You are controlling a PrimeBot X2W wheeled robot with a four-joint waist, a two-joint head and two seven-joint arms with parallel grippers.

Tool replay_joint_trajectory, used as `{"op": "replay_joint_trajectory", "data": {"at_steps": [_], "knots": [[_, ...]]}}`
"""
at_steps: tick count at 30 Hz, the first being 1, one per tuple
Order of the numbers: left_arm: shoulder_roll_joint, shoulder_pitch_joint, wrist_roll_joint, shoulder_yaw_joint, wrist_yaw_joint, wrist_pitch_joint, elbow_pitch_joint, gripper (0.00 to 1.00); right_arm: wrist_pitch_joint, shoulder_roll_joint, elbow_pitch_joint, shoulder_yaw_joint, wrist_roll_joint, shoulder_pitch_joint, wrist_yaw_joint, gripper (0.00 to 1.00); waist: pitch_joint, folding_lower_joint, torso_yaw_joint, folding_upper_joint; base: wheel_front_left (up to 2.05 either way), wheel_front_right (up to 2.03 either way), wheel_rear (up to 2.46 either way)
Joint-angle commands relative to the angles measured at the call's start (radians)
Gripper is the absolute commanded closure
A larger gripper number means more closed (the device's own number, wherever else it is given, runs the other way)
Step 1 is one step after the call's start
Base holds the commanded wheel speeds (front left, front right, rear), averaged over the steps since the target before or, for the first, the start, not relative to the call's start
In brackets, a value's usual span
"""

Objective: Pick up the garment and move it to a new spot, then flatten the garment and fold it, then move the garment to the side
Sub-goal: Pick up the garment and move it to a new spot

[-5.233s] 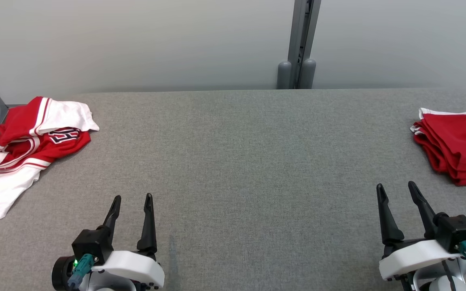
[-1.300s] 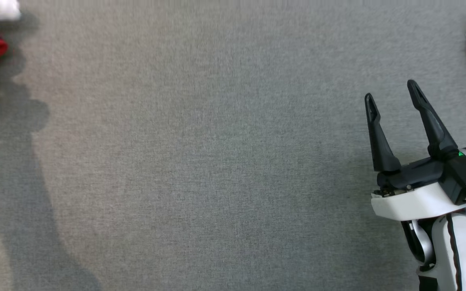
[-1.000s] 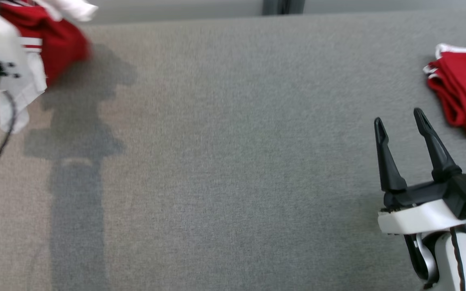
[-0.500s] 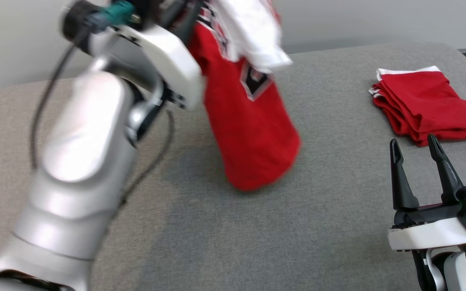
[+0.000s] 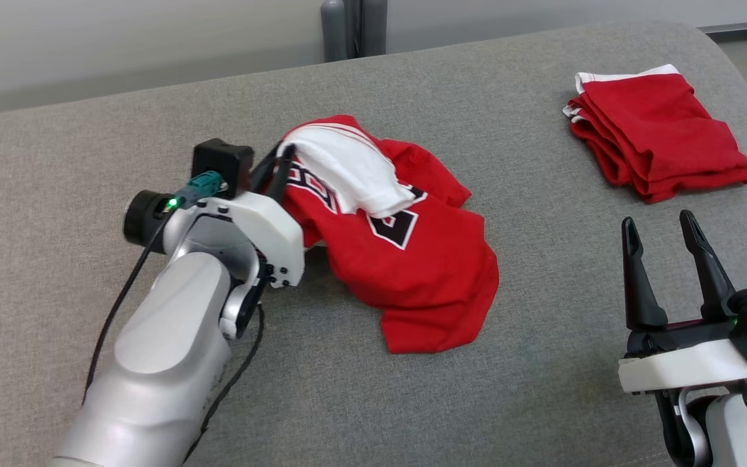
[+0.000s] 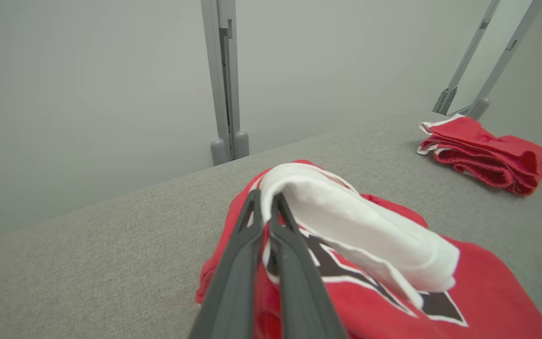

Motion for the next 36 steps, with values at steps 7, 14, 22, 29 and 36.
{"op": "replay_joint_trajectory", "data": {"at_steps": [7,14,22,29,36], "knots": [[0.023,0.008,-0.011,0.054,0.059,-0.082,0.119,1.0,-0.01,-0.004,0.023,-0.005,0.009,-0.019,0.0,0.0,0.01,0.0,0.007,0.0,0.0,0.0,0.0],[0.014,-0.003,-0.046,0.083,0.053,-0.155,0.234,0.0,-0.01,-0.004,0.029,0.001,0.014,-0.026,0.0,0.0,0.005,0.0,0.014,0.0,0.0,0.0,0.0],[0.012,0.024,-0.056,0.098,0.019,-0.255,0.27,0.0,-0.01,-0.004,0.038,-0.012,0.004,-0.007,0.0,0.0,-0.026,0.0,0.042,0.0,0.0,0.0,0.0],[0.016,0.141,-0.025,0.154,0.018,-0.27,0.093,0.0,-0.01,-0.004,0.043,-0.037,-0.01,0.012,0.0,0.0,-0.071,0.0,0.079,0.0,0.0,0.0,0.0],[0.015,0.372,0.042,0.236,0.041,-0.269,-0.157,0.0,-0.01,-0.004,0.043,-0.055,-0.018,0.055,0.0,0.0,-0.126,0.0,0.126,0.0,0.0,0.0,0.0]]}}
